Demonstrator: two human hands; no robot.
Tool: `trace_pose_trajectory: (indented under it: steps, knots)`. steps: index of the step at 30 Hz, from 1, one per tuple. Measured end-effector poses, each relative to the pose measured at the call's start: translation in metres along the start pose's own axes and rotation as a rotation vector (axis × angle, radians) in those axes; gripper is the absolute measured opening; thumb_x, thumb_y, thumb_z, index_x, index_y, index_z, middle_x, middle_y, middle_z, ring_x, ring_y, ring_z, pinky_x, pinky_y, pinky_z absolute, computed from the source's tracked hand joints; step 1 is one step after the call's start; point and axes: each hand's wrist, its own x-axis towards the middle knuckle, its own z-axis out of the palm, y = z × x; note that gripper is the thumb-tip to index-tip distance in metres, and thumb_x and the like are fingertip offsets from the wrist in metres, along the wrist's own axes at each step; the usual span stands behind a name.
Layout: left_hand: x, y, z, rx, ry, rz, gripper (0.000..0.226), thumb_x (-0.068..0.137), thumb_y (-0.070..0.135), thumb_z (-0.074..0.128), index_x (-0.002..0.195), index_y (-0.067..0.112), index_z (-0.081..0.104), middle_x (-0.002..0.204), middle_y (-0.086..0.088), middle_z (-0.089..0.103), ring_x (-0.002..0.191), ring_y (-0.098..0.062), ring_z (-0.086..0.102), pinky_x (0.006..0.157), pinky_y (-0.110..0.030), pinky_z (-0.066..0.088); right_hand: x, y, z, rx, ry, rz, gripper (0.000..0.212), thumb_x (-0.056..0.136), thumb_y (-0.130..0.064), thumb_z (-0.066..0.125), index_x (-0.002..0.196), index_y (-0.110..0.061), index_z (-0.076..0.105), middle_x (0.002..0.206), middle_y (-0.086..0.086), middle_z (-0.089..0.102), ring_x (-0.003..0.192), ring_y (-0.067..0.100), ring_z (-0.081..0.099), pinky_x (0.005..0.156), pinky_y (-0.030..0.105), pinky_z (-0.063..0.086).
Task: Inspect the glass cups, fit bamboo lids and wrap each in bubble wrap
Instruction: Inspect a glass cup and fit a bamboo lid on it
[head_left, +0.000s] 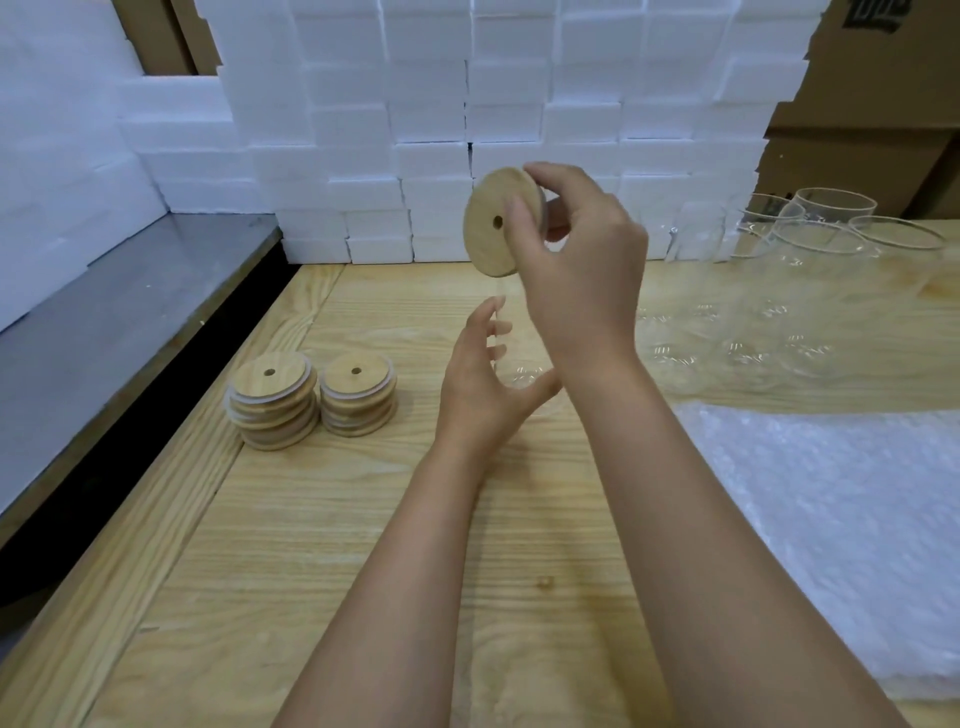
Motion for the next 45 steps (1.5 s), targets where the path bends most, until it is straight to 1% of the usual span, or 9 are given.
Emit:
trace_pose_trajectory:
  steps: [3, 7, 17, 24, 27, 31, 37, 41, 45]
  knots:
    - [-0.005, 0.0, -0.002, -0.056, -0.023, -0.005, 0.09, 0.048, 0.058, 0.076, 0.129, 0.049, 0.037, 0.117, 0.021, 0.049, 0.099, 0.002, 0.051, 0.08, -0.026, 0.052, 0.009, 0.013, -0.002, 0.025, -0.003, 0.092, 0.016, 0.091, -0.022, 0.059, 0.099, -0.012, 0.07, 0.076, 0.001, 0.067, 0.089, 0.025, 0.06, 0.08, 0.033, 0.046]
    - [-0.005, 0.0, -0.003, -0.054, -0.03, -0.021, 0.093, 0.048, 0.061, 0.077, 0.13, 0.05, 0.036, 0.116, 0.022, 0.048, 0.1, 0.003, 0.05, 0.087, -0.034, 0.054, 0.012, 0.015, 0.001, 0.054, 0.004, 0.218, 0.015, 0.089, -0.021, 0.058, 0.077, -0.018, 0.065, 0.061, -0.011, 0.056, 0.09, 0.027, 0.06, 0.078, 0.033, 0.046]
    - [-0.002, -0.003, -0.004, -0.066, -0.029, -0.011, 0.091, 0.06, 0.045, 0.087, 0.137, 0.037, 0.038, 0.12, 0.015, 0.05, 0.105, -0.005, 0.052, 0.085, -0.024, 0.047, 0.021, 0.04, -0.001, 0.009, 0.017, 0.44, 0.015, 0.083, -0.02, 0.062, 0.085, -0.007, 0.07, 0.063, -0.01, 0.053, 0.073, 0.016, 0.055, 0.081, 0.035, 0.049]
    - [-0.004, -0.002, -0.003, -0.054, -0.038, -0.012, 0.094, 0.053, 0.059, 0.08, 0.134, 0.043, 0.037, 0.12, 0.016, 0.05, 0.106, -0.005, 0.052, 0.089, -0.032, 0.051, 0.023, 0.036, -0.004, -0.031, -0.209, 0.147, 0.033, 0.087, -0.011, 0.051, 0.114, -0.018, 0.07, 0.126, -0.003, 0.059, 0.121, 0.014, 0.05, 0.105, 0.025, 0.035]
    - [-0.004, -0.002, -0.004, -0.051, -0.032, -0.014, 0.092, 0.057, 0.053, 0.083, 0.136, 0.041, 0.036, 0.12, 0.016, 0.05, 0.107, -0.007, 0.052, 0.09, -0.035, 0.052, 0.018, 0.035, -0.002, -0.045, -0.302, 0.069, 0.026, 0.086, -0.019, 0.052, 0.091, -0.009, 0.075, 0.098, 0.002, 0.072, 0.097, 0.011, 0.059, 0.101, 0.04, 0.041]
    - [-0.004, -0.002, -0.004, -0.036, -0.03, -0.006, 0.09, 0.061, 0.046, 0.087, 0.136, 0.04, 0.036, 0.119, 0.016, 0.049, 0.103, -0.004, 0.051, 0.09, -0.035, 0.051, 0.016, 0.036, -0.002, 0.003, -0.273, 0.108, 0.033, 0.079, -0.026, 0.048, 0.083, -0.002, 0.07, 0.088, 0.011, 0.068, 0.088, 0.017, 0.056, 0.102, 0.04, 0.04]
    - [-0.005, -0.001, -0.004, -0.044, -0.035, -0.002, 0.093, 0.062, 0.043, 0.087, 0.139, 0.036, 0.036, 0.122, 0.013, 0.05, 0.107, -0.006, 0.052, 0.087, -0.024, 0.046, 0.018, 0.041, -0.001, -0.003, -0.296, 0.127, 0.022, 0.08, -0.02, 0.055, 0.085, -0.013, 0.075, 0.075, -0.008, 0.07, 0.083, 0.004, 0.059, 0.071, 0.009, 0.043]
    - [-0.007, 0.0, -0.004, -0.038, -0.05, -0.006, 0.094, 0.065, 0.041, 0.086, 0.142, 0.036, 0.033, 0.123, 0.014, 0.049, 0.111, -0.006, 0.051, 0.093, -0.034, 0.05, 0.014, 0.043, 0.002, 0.003, -0.254, 0.113, 0.023, 0.083, -0.019, 0.053, 0.083, -0.009, 0.074, 0.089, 0.001, 0.072, 0.085, 0.01, 0.061, 0.078, 0.025, 0.047]
    - [-0.006, 0.001, -0.005, -0.02, -0.054, -0.003, 0.097, 0.069, 0.038, 0.084, 0.148, 0.032, 0.027, 0.13, 0.011, 0.049, 0.114, -0.007, 0.05, 0.095, -0.029, 0.047, 0.01, 0.042, -0.001, -0.126, -0.345, 0.061, 0.032, 0.096, -0.03, 0.046, 0.117, -0.018, 0.068, 0.131, 0.002, 0.058, 0.126, 0.018, 0.045, 0.104, 0.033, 0.035]
